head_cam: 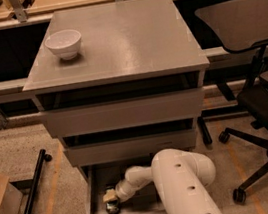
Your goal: Pick green can from bottom drawer and place on counter
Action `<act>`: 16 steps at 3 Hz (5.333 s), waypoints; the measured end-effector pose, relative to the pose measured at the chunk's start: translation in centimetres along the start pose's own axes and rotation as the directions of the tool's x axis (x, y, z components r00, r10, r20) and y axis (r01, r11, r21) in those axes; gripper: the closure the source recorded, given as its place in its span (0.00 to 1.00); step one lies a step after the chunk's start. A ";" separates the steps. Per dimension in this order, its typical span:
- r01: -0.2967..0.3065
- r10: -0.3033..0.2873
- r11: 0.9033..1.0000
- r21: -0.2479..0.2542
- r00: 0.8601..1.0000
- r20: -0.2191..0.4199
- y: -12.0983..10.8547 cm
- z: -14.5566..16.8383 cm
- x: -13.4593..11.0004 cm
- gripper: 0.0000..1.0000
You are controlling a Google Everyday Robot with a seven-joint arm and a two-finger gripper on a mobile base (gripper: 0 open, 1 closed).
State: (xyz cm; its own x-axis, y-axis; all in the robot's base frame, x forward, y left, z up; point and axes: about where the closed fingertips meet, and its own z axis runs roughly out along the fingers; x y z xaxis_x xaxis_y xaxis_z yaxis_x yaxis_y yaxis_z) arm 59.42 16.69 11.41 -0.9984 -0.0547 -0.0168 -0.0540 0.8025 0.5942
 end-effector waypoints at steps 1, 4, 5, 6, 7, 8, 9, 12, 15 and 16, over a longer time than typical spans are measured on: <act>-0.008 0.008 1.000 -0.002 1.000 0.000 -0.1 0.2 0.1 0.95; 0.072 -0.074 0.995 -0.071 0.997 -0.012 5.2 -7.9 2.2 1.00; 0.086 -0.089 0.993 -0.077 0.995 -0.039 7.1 -11.3 4.1 1.00; 0.089 -0.100 0.984 -0.152 0.993 -0.068 8.9 -14.7 6.2 1.00; 0.125 -0.148 0.958 -0.257 0.987 -0.070 11.1 -19.2 7.9 1.00; 0.154 -0.177 0.932 -0.328 0.983 -0.040 13.0 -24.9 7.9 1.00; 0.203 -0.218 0.922 -0.331 0.976 -0.008 14.5 -30.1 5.5 1.00; 0.297 -0.315 0.920 -0.255 0.949 -0.031 18.0 -37.0 3.4 1.00; 0.508 -0.545 0.810 -0.293 0.837 -0.055 26.4 -47.1 8.0 1.00; 0.594 -0.616 0.775 -0.216 0.786 -0.049 30.6 -52.4 9.4 1.00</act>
Offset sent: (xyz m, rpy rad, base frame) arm 0.0031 0.0013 0.0362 0.0267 -0.0255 -0.0019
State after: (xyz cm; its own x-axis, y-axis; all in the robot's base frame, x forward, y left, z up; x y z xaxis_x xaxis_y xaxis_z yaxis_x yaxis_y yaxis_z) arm 49.36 9.65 71.57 -0.7505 -0.5666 -0.3402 -0.6309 0.4611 0.6239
